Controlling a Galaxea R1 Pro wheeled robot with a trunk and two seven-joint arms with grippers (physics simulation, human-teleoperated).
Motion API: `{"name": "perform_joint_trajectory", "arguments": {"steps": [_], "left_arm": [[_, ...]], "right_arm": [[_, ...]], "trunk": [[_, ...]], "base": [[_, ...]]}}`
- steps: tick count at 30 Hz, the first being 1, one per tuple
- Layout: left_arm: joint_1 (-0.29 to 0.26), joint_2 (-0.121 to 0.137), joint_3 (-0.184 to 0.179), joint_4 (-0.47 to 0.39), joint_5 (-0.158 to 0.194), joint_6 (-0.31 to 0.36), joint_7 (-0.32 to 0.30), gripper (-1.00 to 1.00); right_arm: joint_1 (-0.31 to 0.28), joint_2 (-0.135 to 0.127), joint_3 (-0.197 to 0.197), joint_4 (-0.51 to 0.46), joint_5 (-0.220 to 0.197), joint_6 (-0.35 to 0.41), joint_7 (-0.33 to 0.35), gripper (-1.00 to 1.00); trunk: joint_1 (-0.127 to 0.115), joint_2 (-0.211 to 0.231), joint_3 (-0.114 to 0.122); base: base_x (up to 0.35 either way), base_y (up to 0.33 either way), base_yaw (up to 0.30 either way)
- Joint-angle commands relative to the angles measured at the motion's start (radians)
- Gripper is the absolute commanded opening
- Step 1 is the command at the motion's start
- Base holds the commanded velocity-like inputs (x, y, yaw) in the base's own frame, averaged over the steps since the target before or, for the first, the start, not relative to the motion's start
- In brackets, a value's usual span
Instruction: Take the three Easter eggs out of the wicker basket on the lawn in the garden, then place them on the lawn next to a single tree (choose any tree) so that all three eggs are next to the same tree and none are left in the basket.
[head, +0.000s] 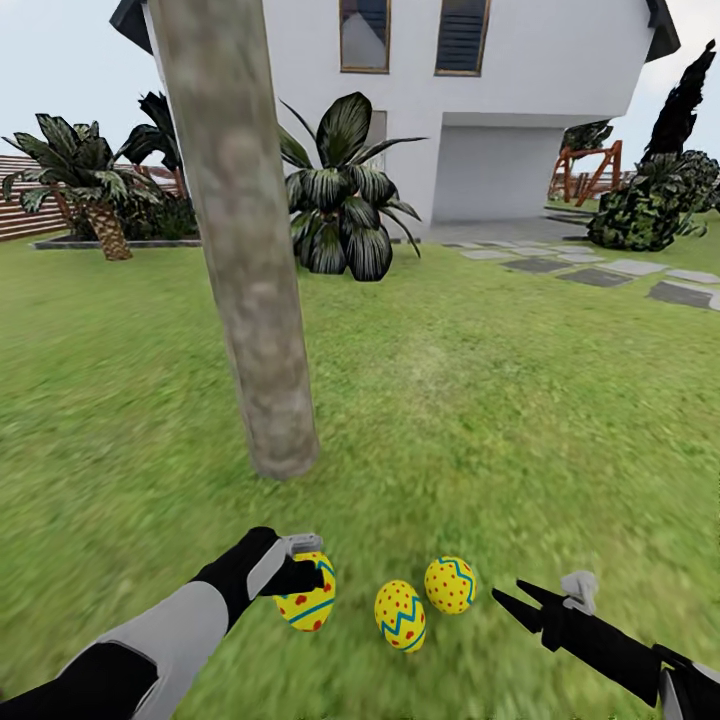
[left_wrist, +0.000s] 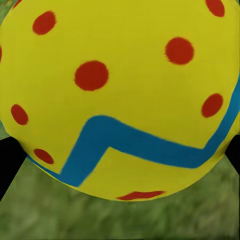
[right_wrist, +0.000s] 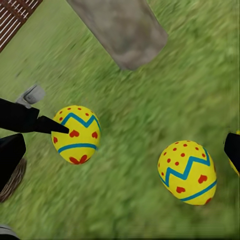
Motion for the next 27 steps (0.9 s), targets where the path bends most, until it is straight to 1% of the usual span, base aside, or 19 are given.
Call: {"name": "perform_joint_trajectory", "arguments": {"steps": [1,3,8,15,23,27], "left_arm": [[0.0,0.0,-0.006,-0.002,0.01,0.004,-0.003,-1.0],[0.0,-0.001,-0.006,-0.002,0.01,0.004,-0.015,-1.0],[0.0,-0.002,-0.006,-0.002,0.009,0.004,-0.021,-1.0],[0.0,-0.002,-0.006,-0.002,0.009,0.009,-0.023,-1.0],[0.0,-0.002,-0.006,-0.002,0.009,0.01,-0.023,-1.0],[0.0,-0.002,-0.006,-0.002,0.008,0.01,-0.022,-1.0]], "right_arm": [[-0.001,0.0,-0.003,-0.001,0.003,0.008,0.006,1.0],[-0.001,-0.001,-0.004,-0.001,0.003,0.008,0.007,1.0],[-0.001,-0.001,-0.005,-0.002,0.002,0.008,0.01,1.0],[-0.001,-0.002,-0.004,-0.002,0.002,0.008,0.01,1.0],[-0.001,0.0,-0.004,-0.001,0.002,0.008,0.009,1.0],[-0.001,-0.004,-0.004,-0.001,0.002,0.009,0.009,1.0]], "trunk": [[0.0,-0.001,-0.005],[0.001,-0.001,-0.013],[0.003,-0.002,-0.032],[0.006,-0.004,-0.056],[0.01,-0.006,-0.086],[0.012,-0.007,-0.102]], "base": [[0.0,0.0,0.0],[0.0,0.0,0.0],[0.0,0.0,0.0],[0.0,0.0,-0.112],[0.0,0.0,-0.012],[0.0,0.0,0.0]]}}
